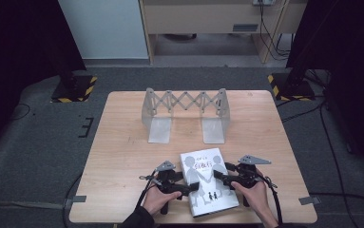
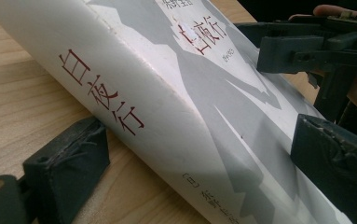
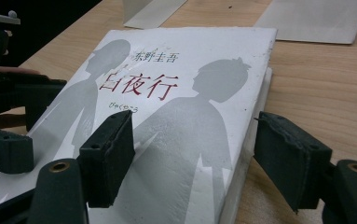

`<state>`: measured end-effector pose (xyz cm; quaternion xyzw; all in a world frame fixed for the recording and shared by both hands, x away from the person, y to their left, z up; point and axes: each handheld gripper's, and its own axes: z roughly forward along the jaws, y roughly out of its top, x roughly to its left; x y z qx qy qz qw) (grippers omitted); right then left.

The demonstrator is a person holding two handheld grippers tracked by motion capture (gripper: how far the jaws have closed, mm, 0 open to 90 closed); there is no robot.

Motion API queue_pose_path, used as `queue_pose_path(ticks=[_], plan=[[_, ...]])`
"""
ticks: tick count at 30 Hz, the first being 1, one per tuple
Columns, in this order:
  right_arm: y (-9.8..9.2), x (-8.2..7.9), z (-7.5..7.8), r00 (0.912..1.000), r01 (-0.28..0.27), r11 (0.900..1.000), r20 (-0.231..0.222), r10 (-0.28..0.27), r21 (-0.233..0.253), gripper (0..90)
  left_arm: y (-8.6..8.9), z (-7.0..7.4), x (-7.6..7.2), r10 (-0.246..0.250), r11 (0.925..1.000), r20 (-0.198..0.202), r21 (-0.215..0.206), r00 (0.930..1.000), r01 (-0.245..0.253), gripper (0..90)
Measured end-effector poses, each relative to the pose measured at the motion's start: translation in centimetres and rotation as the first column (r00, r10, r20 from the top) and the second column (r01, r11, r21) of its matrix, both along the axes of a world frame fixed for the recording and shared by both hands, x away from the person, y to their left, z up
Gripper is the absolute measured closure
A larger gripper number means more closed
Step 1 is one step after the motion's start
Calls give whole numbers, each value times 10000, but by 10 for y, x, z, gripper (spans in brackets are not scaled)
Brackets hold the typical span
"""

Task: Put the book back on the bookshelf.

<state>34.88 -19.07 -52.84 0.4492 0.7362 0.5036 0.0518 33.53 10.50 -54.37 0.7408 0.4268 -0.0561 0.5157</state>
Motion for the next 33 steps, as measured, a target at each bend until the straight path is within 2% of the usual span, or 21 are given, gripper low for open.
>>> queue_pose_path(ticks=[5,14,18,22,25,30,33], plan=[[5,0,-3,9999,-9,9994,-127,13,342,290,0,0,0,5,10000,10,24,10000,-5,35],[6,1,-4,9991,108,9980,-420,-82,630,302,-1,0,-1,242,9997,62,32,9997,-242,48],[7,0,-3,9995,245,9975,-227,-231,658,345,0,1,-1,278,9996,-43,28,9996,-278,65],[6,1,-2,9995,248,9968,-235,-231,754,375,1,2,-1,287,9995,-122,108,9995,-285,67],[5,1,-2,9997,187,9973,-174,-175,710,395,3,3,0,318,9995,-339,54,9989,-317,96],[4,0,1,9998,206,9967,-94,-199,790,423,3,5,-1,295,9995,-235,67,9993,-293,100],[3,0,2,9998,200,9957,18,-203,899,453,7,7,1,319,9994,-332,-128,9989,-323,143]])
